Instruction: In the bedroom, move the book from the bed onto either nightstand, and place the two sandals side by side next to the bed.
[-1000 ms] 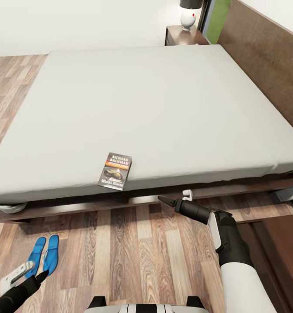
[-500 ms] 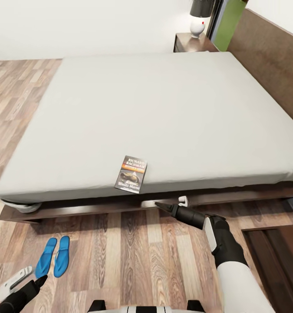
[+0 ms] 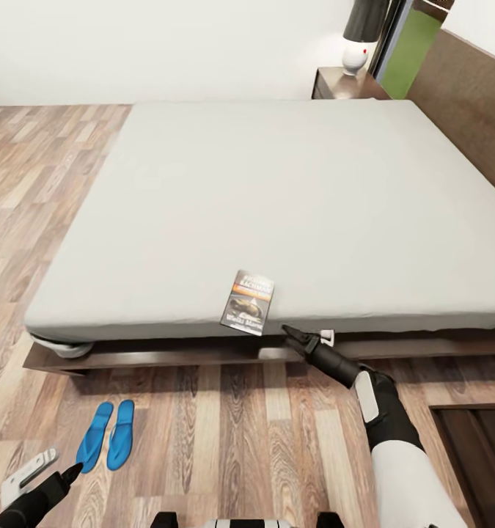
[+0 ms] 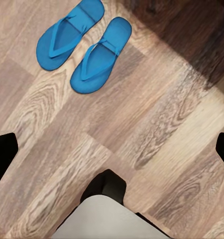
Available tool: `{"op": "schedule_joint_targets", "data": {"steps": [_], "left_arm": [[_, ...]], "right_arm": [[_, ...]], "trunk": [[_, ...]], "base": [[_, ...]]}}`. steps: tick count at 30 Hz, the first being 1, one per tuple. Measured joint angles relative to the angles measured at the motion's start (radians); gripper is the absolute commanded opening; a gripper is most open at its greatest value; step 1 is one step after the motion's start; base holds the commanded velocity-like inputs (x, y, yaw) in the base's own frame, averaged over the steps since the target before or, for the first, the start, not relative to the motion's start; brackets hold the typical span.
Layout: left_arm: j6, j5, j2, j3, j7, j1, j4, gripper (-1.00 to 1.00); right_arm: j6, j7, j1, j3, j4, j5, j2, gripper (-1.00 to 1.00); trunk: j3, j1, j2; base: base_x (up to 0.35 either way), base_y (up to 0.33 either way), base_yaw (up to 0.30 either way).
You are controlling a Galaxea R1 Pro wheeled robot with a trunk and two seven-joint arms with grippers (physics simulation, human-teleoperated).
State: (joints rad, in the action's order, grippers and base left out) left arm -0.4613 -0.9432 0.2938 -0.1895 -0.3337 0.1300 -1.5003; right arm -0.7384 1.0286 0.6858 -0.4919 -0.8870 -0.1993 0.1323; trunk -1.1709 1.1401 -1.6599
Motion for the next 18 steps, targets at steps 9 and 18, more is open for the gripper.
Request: {"op": "schedule_joint_targets", "data": {"steps": [9,18], "left_arm": [[-0.009,-0.002,-0.006,0.005,0.01,0.0,-0.013,1.0],[-0.014,-0.009,-0.031,0.002,0.011,0.0,-0.015,1.0]], "right_arm": [[0.005,-0.05,-0.004,-0.093,0.003,-0.035,0.002,1.0],[0.019,-0.096,-0.008,-0.133,0.039,-0.036,0.006,1.0]], "trunk": [[0.005,0.0,0.0],[-0.014,0.023,-0.042]], "base": [[0.001,0.001,0.065],[0.0,0.0,0.006]]}}
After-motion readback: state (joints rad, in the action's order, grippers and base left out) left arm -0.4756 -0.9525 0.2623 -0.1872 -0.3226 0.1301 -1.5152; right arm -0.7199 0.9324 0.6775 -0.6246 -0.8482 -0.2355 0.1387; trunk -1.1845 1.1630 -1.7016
